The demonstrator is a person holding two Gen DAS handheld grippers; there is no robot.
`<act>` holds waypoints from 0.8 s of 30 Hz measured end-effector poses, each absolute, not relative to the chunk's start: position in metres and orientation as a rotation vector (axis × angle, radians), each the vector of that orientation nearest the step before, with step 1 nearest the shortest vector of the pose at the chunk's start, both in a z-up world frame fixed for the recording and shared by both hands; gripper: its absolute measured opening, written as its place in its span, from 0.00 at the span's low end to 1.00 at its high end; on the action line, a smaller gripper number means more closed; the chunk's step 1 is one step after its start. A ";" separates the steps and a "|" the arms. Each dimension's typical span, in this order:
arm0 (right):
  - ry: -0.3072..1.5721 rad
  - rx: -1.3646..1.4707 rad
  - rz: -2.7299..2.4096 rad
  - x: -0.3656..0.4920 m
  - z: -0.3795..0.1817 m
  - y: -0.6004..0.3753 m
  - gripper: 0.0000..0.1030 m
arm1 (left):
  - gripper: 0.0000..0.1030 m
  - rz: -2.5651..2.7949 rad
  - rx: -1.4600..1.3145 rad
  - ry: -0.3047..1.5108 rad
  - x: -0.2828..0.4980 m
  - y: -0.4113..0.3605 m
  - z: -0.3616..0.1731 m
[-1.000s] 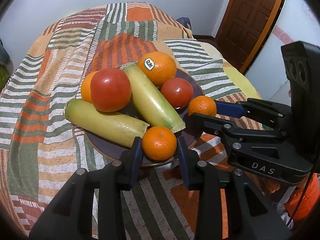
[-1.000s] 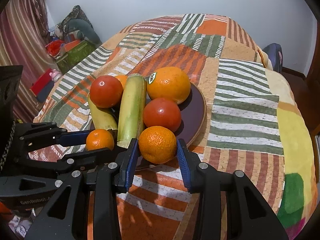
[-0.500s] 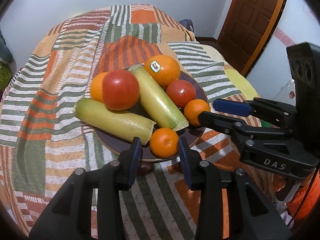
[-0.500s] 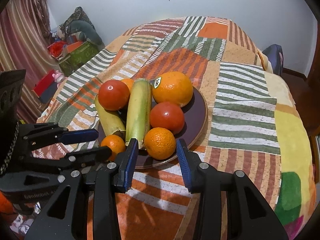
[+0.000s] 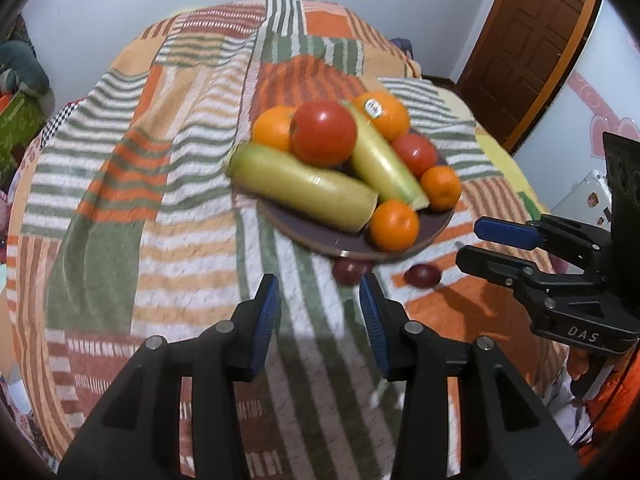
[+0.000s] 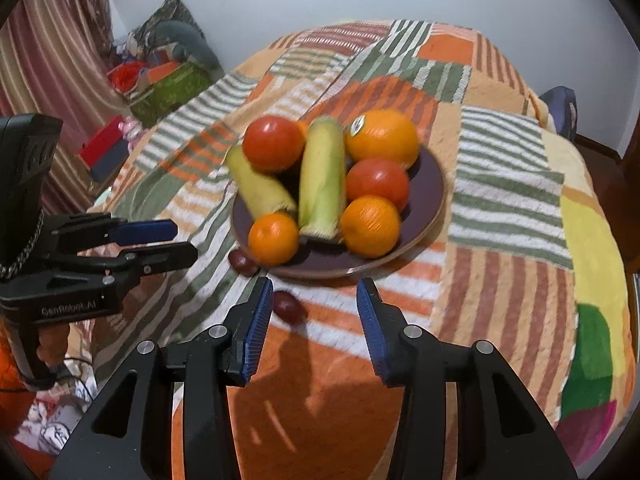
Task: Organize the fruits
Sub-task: 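Carry both mandarins onto the plate rim and open both tools, then close right tool on a dark red plum while left tool grasps another plum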
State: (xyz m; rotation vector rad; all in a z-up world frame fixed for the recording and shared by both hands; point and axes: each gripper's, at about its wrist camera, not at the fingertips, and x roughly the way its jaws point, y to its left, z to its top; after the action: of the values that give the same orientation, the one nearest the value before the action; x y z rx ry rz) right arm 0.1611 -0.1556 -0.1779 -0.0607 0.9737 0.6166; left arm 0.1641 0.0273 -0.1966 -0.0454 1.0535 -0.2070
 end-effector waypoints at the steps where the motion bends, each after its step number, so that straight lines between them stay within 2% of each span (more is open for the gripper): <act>1: 0.984 -0.069 0.622 0.160 -0.181 -0.153 0.39 | 0.41 -0.208 -0.050 1.061 0.162 0.029 -0.199; 12: 1.008 -0.135 0.657 0.162 -0.200 -0.131 0.39 | 0.41 -0.251 -0.073 1.090 0.167 0.022 -0.215; 14: 1.010 -0.144 0.660 0.162 -0.203 -0.127 0.37 | 0.41 -0.259 -0.070 1.091 0.168 0.020 -0.215; 19: 1.008 -0.156 0.659 0.163 -0.205 -0.126 0.22 | 0.41 -0.275 -0.065 1.100 0.172 0.016 -0.219; 24: 1.004 -0.126 0.657 0.163 -0.202 -0.135 0.21 | 0.40 -0.299 -0.054 1.100 0.178 0.007 -0.221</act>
State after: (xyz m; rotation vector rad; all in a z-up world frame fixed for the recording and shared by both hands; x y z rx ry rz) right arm 0.1630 -0.1345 -0.2022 -0.1258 1.0042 0.6568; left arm 0.1775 0.0071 -0.2213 -0.0541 1.0998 -0.2994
